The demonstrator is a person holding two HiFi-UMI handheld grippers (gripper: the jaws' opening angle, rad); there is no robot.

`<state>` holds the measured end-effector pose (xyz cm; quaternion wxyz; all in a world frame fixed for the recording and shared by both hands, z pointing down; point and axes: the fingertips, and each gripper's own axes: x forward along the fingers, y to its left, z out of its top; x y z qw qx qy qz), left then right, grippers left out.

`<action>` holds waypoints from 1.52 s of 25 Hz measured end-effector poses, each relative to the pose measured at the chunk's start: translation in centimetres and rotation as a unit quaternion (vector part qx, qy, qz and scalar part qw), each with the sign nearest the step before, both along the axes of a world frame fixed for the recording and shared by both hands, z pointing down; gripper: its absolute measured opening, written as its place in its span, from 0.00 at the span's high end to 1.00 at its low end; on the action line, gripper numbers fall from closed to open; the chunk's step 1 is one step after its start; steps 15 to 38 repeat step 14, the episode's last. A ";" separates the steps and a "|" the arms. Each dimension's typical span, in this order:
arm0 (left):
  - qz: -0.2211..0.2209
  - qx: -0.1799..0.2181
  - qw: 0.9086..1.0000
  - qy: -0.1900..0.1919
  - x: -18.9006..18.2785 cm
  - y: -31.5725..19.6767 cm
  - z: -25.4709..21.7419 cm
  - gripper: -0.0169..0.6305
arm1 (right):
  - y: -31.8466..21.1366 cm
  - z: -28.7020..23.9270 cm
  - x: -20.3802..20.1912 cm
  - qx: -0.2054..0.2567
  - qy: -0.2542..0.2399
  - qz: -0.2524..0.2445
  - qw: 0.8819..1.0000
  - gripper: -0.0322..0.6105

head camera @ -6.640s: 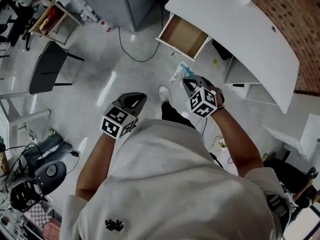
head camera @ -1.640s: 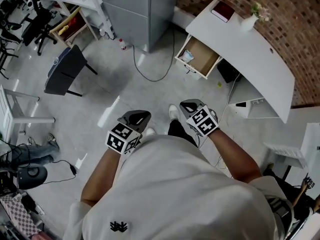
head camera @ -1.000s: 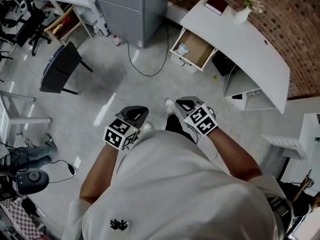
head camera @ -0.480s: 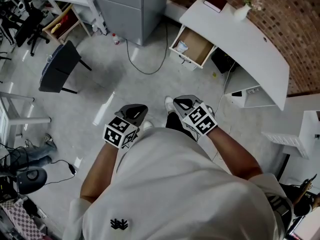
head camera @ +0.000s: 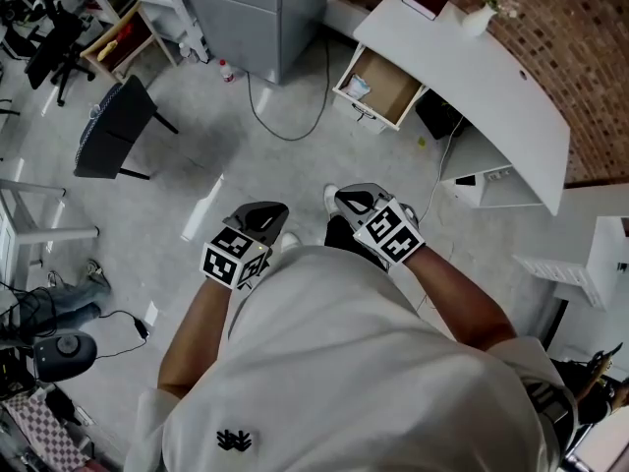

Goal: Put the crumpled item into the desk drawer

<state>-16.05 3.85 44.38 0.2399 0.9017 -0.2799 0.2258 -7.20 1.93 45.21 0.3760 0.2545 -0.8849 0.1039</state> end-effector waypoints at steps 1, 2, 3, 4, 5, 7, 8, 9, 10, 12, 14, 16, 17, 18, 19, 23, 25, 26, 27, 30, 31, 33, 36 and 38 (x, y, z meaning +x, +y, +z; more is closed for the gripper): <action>-0.001 -0.001 1.000 0.000 -0.1 -0.1 0.0 0.93 | -0.1 -0.1 -0.2 0.000 -0.001 -0.001 1.000 0.90; -0.002 -0.001 1.000 -0.001 -0.3 -0.2 0.0 0.93 | -0.2 -0.1 -0.3 0.000 -0.001 -0.003 1.000 0.90; -0.004 -0.001 1.000 -0.001 -0.3 -0.3 0.0 0.93 | -0.3 -0.2 -0.3 0.000 -0.002 -0.004 1.000 0.90; -0.006 -0.001 1.000 -0.001 -0.3 -0.4 0.1 0.93 | -0.3 -0.1 -0.3 0.000 -0.002 -0.005 1.000 0.90; -0.008 -0.001 1.000 -0.001 -0.4 -0.5 0.1 0.93 | -0.4 0.0 -0.2 -0.001 -0.002 -0.006 1.000 0.90; -0.011 -0.002 1.000 -0.002 -0.3 -0.7 0.2 0.93 | -0.5 0.1 -0.1 -0.001 -0.003 -0.007 1.000 0.90; -0.013 -0.002 1.000 -0.003 -0.2 -0.9 0.3 0.93 | -0.7 0.2 0.0 -0.001 -0.004 -0.008 1.000 0.90; -0.013 -0.003 1.000 -0.004 -0.1 -1.0 0.4 0.93 | -0.9 0.3 0.1 -0.001 -0.005 -0.009 1.000 0.90; -0.014 -0.003 1.000 -0.005 0.1 -1.2 0.5 0.93 | -1.1 0.4 0.3 -0.001 -0.006 -0.010 1.000 0.91; -0.016 -0.004 1.000 -0.007 0.5 -1.7 0.7 0.93 | -1.7 0.6 0.7 -0.003 -0.006 -0.013 1.000 0.90; -0.018 -0.006 1.000 -0.009 0.9 -2.3 0.9 0.93 | -2.2 0.9 1.1 -0.005 -0.007 -0.016 1.000 0.90; -0.018 -0.006 1.000 -0.009 0.9 -2.3 0.9 0.93 | -2.2 0.9 1.1 -0.005 -0.007 -0.016 1.000 0.90; -0.018 -0.006 1.000 -0.009 0.9 -2.3 0.9 0.93 | -2.2 0.9 1.1 -0.005 -0.007 -0.016 1.000 0.90; -0.018 -0.006 1.000 -0.009 0.9 -2.3 0.9 0.93 | -2.2 0.9 1.1 -0.005 -0.007 -0.016 1.000 0.90; -0.018 -0.006 1.000 -0.009 0.9 -2.3 0.9 0.93 | -2.2 0.9 1.1 -0.005 -0.007 -0.016 1.000 0.90; -0.018 -0.006 1.000 -0.009 0.9 -2.3 0.9 0.93 | -2.2 0.9 1.1 -0.005 -0.007 -0.016 1.000 0.90; -0.018 -0.006 1.000 -0.009 0.9 -2.3 0.9 0.93 | -2.2 0.9 1.1 -0.005 -0.007 -0.016 1.000 0.90; -0.018 -0.006 1.000 -0.009 0.9 -2.3 0.9 0.93 | -2.2 0.9 1.1 -0.005 -0.007 -0.016 1.000 0.90; -0.018 -0.006 1.000 -0.009 0.9 -2.3 0.9 0.93 | -2.2 0.9 1.1 -0.005 -0.007 -0.016 1.000 0.90; -0.018 -0.006 1.000 -0.009 0.9 -2.3 0.9 0.93 | -2.2 0.9 1.1 -0.005 -0.007 -0.016 1.000 0.90; -0.018 -0.006 1.000 -0.009 0.9 -2.3 0.9 0.93 | -2.2 0.9 1.1 -0.005 -0.007 -0.016 1.000 0.90; -0.018 -0.006 1.000 -0.009 0.9 -2.3 0.9 0.93 | -2.2 0.9 1.1 -0.005 -0.007 -0.016 1.000 0.90; -0.018 -0.006 1.000 -0.009 0.9 -2.3 0.9 0.93 | -2.2 0.9 1.1 -0.005 -0.007 -0.016 1.000 0.90; -0.018 -0.006 1.000 -0.009 0.9 -2.3 0.9 0.93 | -2.2 0.9 1.1 -0.005 -0.007 -0.016 1.000 0.90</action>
